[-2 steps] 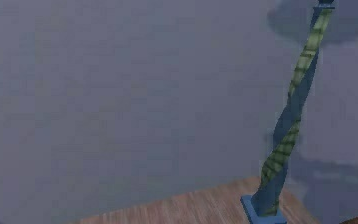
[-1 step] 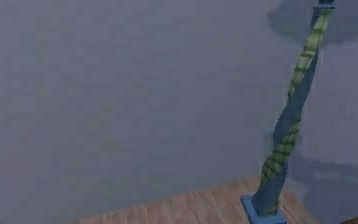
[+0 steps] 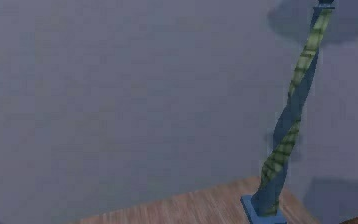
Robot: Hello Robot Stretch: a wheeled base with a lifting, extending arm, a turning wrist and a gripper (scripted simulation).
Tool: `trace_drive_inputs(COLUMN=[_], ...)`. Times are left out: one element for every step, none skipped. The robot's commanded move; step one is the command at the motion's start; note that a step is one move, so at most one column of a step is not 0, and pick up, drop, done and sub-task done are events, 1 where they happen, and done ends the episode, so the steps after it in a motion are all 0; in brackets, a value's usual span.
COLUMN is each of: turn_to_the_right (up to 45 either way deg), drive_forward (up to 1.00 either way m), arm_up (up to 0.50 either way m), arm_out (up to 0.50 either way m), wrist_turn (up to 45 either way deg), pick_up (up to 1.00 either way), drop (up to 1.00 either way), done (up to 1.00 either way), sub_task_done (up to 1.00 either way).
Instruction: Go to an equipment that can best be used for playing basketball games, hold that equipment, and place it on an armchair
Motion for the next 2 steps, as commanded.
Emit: trace_drive_inputs(turn_to_the_right=[0.0,0.0], drive_forward=[0.00,0.00], arm_up=[-0.32,0.00], arm_out=[0.00,0.00], wrist_turn=[0.0,0.0], pick_up=[0.00,0.00], drop=[0.00,1.00], done=[0.00,0.00], sub_task_done=[0.00,0.00])
